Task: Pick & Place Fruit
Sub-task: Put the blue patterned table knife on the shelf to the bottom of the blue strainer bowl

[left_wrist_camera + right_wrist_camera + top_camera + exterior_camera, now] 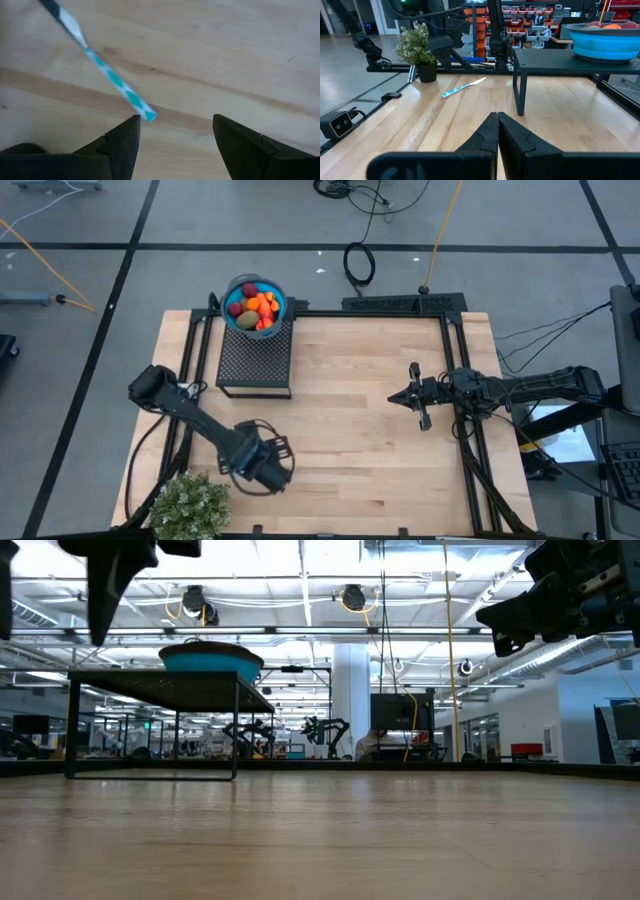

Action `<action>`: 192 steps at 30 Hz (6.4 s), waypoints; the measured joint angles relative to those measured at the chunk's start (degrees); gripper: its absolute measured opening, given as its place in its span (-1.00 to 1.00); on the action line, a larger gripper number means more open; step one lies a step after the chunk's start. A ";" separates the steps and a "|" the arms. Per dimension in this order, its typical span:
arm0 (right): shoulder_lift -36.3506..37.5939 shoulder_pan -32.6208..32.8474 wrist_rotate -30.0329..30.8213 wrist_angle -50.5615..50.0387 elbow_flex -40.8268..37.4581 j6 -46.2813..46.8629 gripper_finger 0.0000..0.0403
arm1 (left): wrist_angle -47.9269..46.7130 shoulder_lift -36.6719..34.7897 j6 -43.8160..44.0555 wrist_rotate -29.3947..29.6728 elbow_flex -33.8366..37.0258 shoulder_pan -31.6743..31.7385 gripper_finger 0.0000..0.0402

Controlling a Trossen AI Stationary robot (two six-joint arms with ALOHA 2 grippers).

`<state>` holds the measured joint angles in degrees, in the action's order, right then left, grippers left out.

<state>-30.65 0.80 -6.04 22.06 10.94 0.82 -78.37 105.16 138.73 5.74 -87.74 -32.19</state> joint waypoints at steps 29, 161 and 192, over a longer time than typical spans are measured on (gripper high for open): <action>0.02 0.00 0.00 0.44 -0.02 0.00 -1.00 | 20.25 -13.70 0.62 -7.57 30.59 0.29 0.24; -0.02 0.00 0.02 3.41 -0.02 5.99 -1.00 | 26.04 -15.89 -78.37 8.27 -0.17 12.39 -0.95; -0.02 0.00 0.44 3.41 -0.02 5.53 -1.00 | -11.63 -15.93 -132.94 8.05 -6.32 34.44 -0.85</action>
<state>-30.68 0.80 -5.61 25.47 10.92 6.35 -90.00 89.23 5.79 13.79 -94.06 2.25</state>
